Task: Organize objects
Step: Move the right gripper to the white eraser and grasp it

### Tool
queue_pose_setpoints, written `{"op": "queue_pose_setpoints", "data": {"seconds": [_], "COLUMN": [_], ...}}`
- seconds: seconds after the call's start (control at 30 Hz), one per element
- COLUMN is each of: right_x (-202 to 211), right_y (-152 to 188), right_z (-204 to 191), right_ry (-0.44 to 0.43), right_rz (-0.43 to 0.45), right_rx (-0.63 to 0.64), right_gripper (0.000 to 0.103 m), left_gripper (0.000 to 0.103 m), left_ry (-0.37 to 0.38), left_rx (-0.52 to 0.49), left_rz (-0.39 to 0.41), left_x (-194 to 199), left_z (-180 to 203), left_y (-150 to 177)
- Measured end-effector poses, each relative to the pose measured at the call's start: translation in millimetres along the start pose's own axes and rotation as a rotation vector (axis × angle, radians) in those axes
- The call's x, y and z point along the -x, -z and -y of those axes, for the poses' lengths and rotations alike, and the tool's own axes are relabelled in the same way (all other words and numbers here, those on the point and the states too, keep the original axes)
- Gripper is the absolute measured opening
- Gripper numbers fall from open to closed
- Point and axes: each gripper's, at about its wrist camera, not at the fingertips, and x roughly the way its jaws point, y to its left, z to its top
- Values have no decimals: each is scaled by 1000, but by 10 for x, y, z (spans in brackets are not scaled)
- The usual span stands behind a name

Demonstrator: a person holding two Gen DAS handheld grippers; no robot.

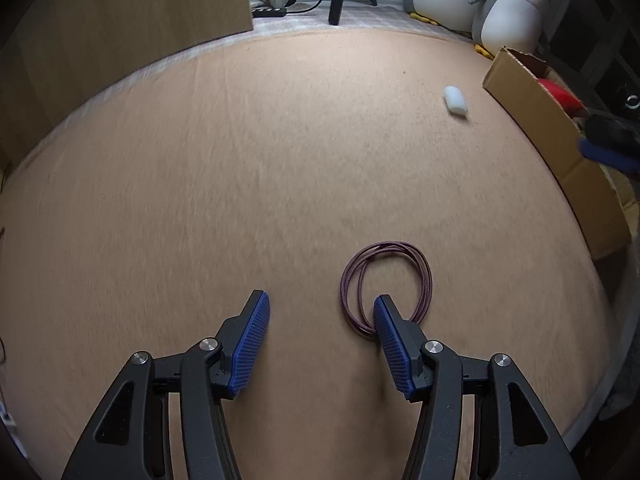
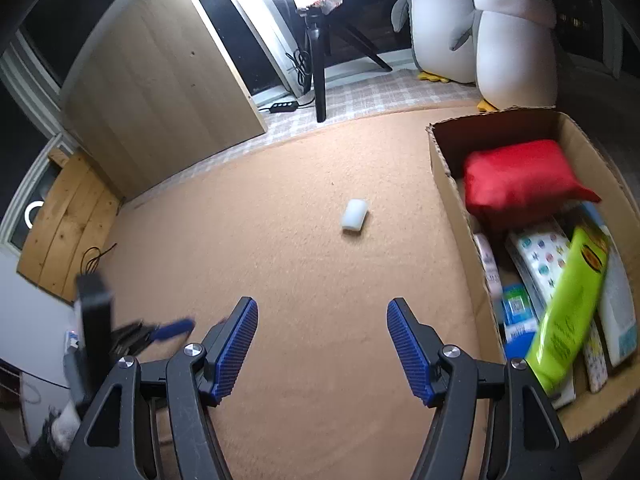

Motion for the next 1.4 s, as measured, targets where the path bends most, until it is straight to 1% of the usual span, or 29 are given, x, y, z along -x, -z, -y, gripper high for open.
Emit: {"op": "queue_pose_setpoints", "data": {"seconds": [0.07, 0.13, 0.23, 0.37, 0.43, 0.53, 0.57, 0.63, 0.73, 0.77, 0.9, 1.1, 1.23, 1.33, 1.4], "right_x": [-99, -190, -346, -563, -682, -805, -819, -897, -1011, -1049, -1159, -1286, -1291, -1296, -1287], "right_y": [-87, -164, -301, -477, -557, -648, -671, -730, -795, -817, -852, -810, -773, -759, -757], "right_z": [-13, -40, -100, -97, -52, 13, 20, 24, 45, 60, 95, 34, 17, 8, 25], "right_ry": [-6, 17, 28, 28, 45, 76, 81, 107, 149, 157, 185, 221, 235, 250, 245], "right_rz": [-16, -29, -50, -73, -81, -93, -97, -114, -146, -156, -186, -222, -216, -213, -212], "right_rx": [9, 24, 48, 20, -19, -59, -60, -55, -41, -42, -37, 17, 40, 58, 59], "right_gripper": [63, 63, 63, 63, 63, 57, 54, 46, 39, 34, 33, 32, 31, 22, 21], "left_gripper": [58, 58, 58, 58, 58, 58, 59, 59, 60, 60, 60, 61, 63, 64, 64], "left_ry": [18, 32, 43, 54, 65, 77, 78, 81, 93, 95, 104, 106, 101, 99, 96], "left_rx": [28, 54, 78, 87, 97, 103, 100, 101, 108, 109, 109, 108, 100, 98, 98], "left_rz": [0, 2, 10, 20, 26, 31, 32, 36, 41, 43, 44, 44, 43, 44, 44], "left_x": [26, 52, 58, 71, 84, 111, 102, 86, 90, 100, 107, 104, 85, 67, 59], "left_z": [-70, -132, -182, -201, -217, -247, -265, -263, -286, -301, -318, -307, -290, -282, -265], "left_y": [64, 104, 128, 173, 196, 222, 172, 176, 171, 187, 191, 190, 173, 153, 141]}}
